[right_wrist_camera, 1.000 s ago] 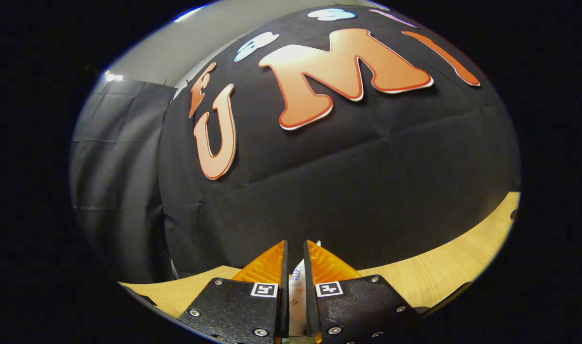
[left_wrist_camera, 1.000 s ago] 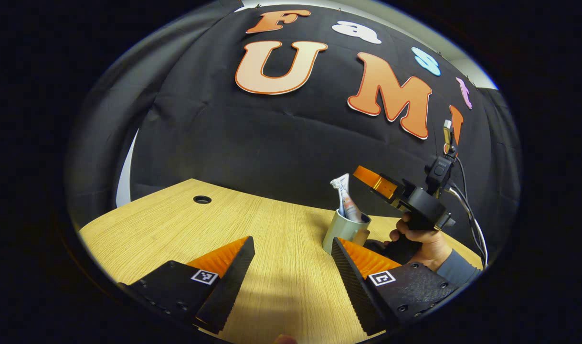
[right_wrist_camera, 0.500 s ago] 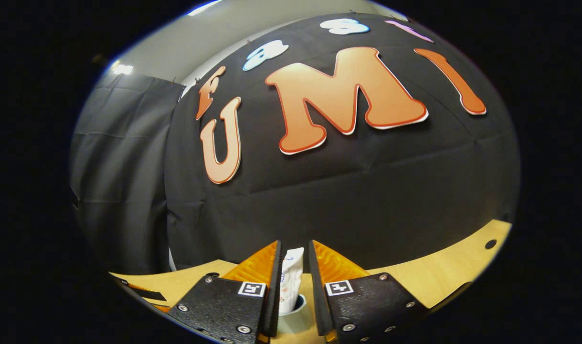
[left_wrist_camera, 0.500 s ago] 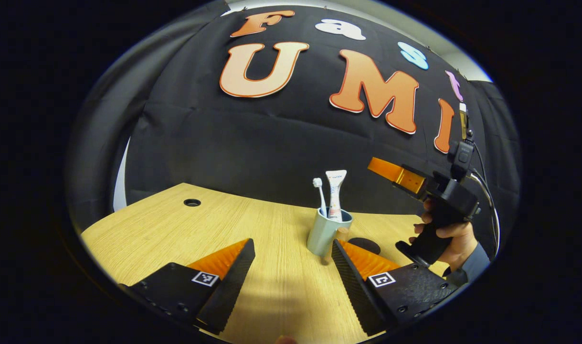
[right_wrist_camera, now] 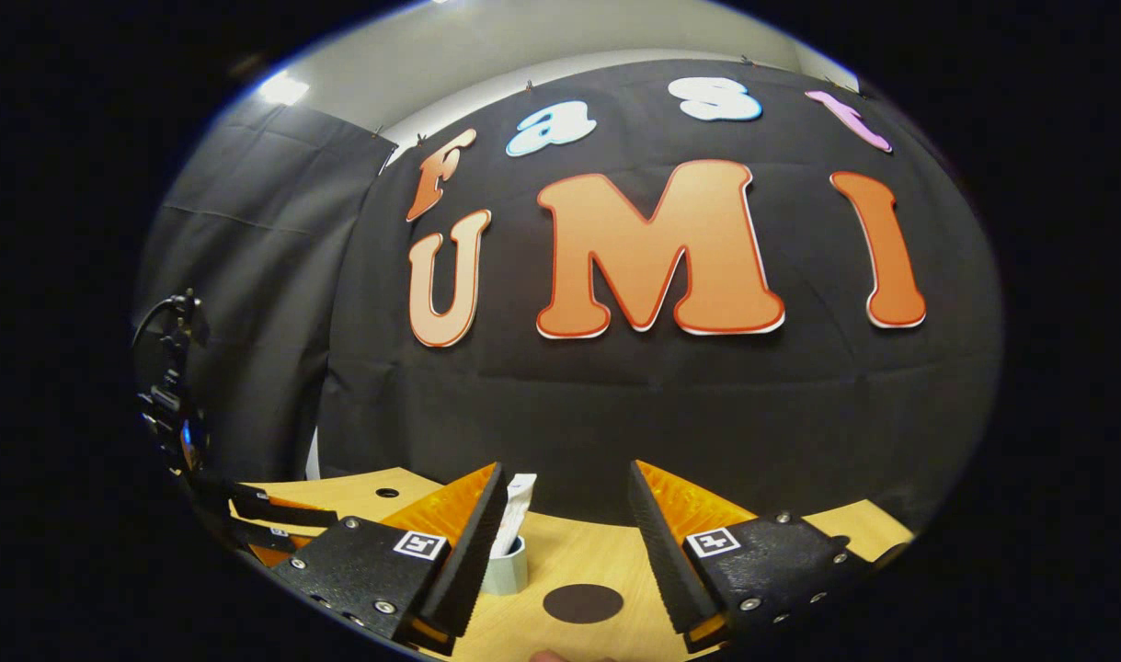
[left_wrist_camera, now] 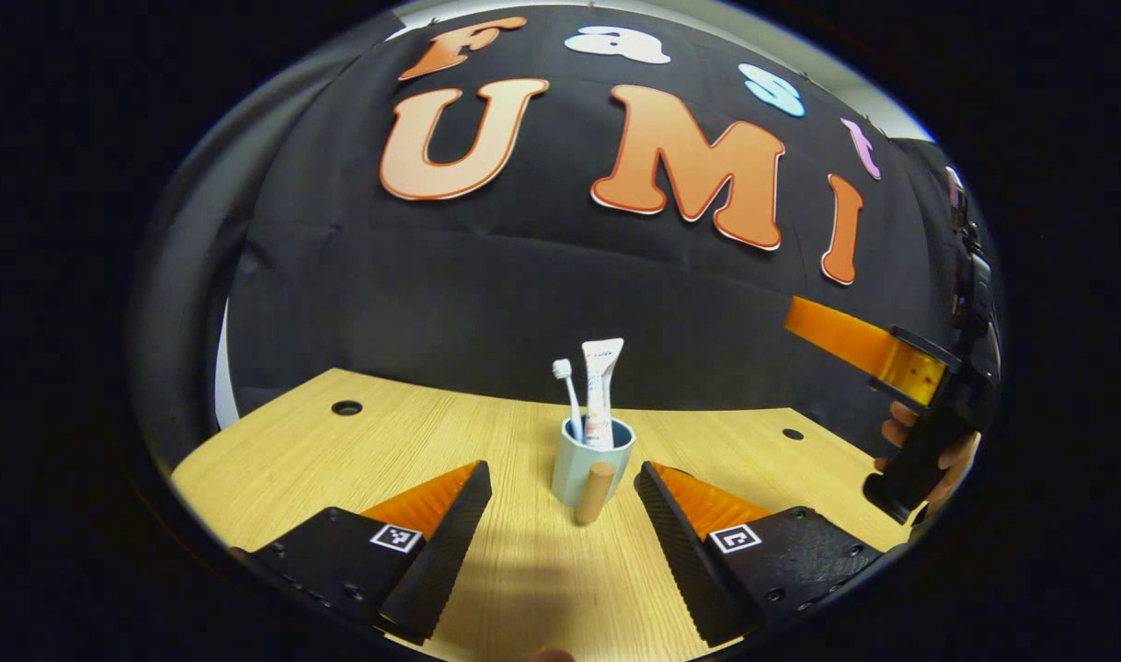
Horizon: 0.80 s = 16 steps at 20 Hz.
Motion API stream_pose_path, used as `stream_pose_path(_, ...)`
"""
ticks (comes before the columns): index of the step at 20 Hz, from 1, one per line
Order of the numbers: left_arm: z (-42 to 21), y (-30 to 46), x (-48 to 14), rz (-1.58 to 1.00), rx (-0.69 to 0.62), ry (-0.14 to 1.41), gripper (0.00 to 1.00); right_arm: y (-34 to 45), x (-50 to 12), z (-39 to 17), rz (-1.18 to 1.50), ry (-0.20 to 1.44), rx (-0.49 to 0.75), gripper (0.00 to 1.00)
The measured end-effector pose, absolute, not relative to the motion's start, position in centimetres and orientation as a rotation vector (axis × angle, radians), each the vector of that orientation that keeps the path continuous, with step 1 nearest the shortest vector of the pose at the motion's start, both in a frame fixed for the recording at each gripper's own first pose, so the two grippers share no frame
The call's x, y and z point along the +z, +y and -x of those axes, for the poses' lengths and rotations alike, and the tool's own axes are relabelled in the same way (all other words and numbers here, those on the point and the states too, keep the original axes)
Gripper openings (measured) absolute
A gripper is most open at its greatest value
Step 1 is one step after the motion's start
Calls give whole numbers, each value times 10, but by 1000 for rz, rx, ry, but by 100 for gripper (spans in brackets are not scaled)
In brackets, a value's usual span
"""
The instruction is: Put the toothbrush and toothpaste on the desktop into the cup, then pick up the cup and place it on the coaster on the desktop.
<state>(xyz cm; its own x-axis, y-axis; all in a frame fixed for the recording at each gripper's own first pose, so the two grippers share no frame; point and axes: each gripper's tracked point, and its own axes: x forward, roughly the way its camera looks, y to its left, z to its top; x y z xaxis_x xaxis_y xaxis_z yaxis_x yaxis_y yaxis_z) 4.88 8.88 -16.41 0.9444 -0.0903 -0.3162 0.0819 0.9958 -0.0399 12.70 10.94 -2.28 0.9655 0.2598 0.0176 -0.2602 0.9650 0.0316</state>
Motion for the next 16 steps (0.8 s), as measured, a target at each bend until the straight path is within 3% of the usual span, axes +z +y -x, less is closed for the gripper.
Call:
stream_pose_path(7, -91, 73, -162, -27, -117, 444, 97, 49, 16, -82, 44, -47, 204, 85)
stream_pose_path(16, -130, 58, -223, -57, -146, 854, 97, -6, 24, -29, 172, -1, 154, 91)
